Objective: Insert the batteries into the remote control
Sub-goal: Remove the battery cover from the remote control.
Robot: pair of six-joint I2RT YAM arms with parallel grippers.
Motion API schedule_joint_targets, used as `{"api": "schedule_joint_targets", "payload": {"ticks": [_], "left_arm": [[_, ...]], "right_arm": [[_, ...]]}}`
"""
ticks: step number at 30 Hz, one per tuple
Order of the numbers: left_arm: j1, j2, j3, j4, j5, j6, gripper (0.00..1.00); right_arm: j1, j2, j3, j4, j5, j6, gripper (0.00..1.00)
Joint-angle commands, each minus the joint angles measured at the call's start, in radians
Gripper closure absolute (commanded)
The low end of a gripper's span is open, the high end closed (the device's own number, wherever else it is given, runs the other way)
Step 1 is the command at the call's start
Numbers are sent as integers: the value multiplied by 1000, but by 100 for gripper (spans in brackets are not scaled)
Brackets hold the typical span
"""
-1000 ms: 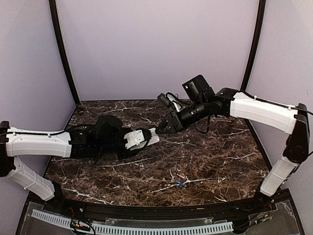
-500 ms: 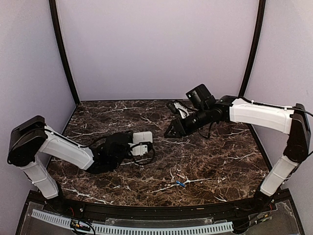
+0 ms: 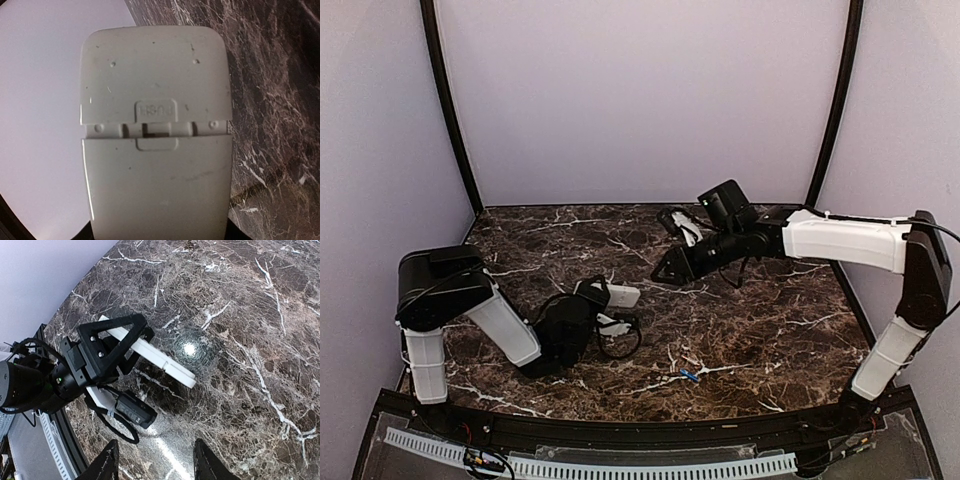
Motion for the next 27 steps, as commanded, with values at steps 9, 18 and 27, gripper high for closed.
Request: {"api": "schedule_joint_targets", "payload": {"ticks": [9,18,27], "left_arm": [[-11,-36,11,361,-29,25,100],[-11,-37,12,361,-31,13,100],[-11,-36,10,361,-30,4,100]], "right_arm": [[-3,223,64,216,-39,71,41],[-3,297,75,321,-133,76,38],[-3,308,64,348,-170,85,42]]}}
